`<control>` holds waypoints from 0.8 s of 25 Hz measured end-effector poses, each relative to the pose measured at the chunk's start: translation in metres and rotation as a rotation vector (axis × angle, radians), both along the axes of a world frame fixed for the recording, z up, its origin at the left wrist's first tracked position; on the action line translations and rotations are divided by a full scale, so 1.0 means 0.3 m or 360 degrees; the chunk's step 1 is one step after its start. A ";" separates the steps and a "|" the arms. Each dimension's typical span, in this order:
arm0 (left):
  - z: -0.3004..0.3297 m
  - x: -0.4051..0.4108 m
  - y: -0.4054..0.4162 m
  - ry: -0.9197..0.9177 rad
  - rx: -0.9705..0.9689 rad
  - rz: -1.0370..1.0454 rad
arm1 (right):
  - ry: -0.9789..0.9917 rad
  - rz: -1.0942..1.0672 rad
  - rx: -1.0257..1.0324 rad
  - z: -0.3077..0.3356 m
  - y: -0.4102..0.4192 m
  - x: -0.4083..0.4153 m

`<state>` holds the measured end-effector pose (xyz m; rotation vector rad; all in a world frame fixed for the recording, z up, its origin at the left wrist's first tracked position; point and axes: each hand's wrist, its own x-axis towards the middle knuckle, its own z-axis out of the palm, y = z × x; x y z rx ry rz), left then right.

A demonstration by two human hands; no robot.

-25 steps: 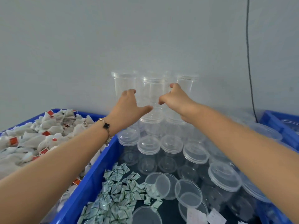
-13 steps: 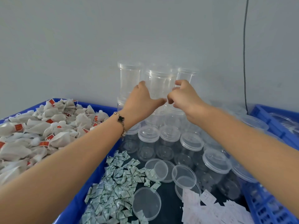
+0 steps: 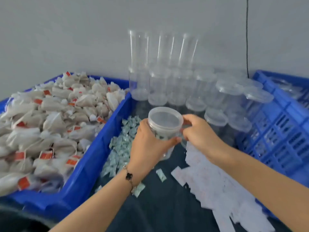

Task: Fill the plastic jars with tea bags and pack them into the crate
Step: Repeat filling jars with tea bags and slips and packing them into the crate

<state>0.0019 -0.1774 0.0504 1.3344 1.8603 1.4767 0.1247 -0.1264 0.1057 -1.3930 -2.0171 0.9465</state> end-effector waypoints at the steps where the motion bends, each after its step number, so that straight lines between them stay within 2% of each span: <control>1: -0.027 0.011 -0.018 -0.0029 -0.0034 0.0004 | -0.0040 -0.0047 0.0021 -0.009 -0.024 0.001; 4: -0.095 0.020 -0.043 -0.0076 -0.0104 -0.0006 | 0.0000 -0.0162 0.0091 -0.044 -0.082 0.004; 6: -0.142 0.034 -0.071 -0.0005 -0.0125 -0.0066 | -0.0051 -0.0188 0.0174 -0.066 -0.124 0.008; 7: -0.164 0.045 -0.092 0.0094 -0.0107 -0.0074 | -0.0238 -0.0142 0.0241 -0.077 -0.142 0.011; 10: -0.228 0.077 -0.148 0.0470 -0.0020 -0.0111 | -0.1088 0.0027 0.0502 -0.125 -0.181 0.024; 11: -0.247 0.079 -0.159 0.0516 0.0012 -0.0120 | -0.1207 0.0077 0.0491 -0.137 -0.189 0.026; 13: -0.272 0.062 -0.168 0.0479 0.0006 -0.0111 | -0.1132 0.0164 0.0394 -0.145 -0.193 0.024; 15: -0.291 0.034 -0.163 0.0357 -0.0039 -0.0129 | -0.1039 0.0263 0.0442 -0.143 -0.189 0.020; 20: -0.325 0.022 -0.157 0.0261 -0.0111 -0.0130 | -0.1389 0.0355 0.0838 -0.145 -0.159 -0.015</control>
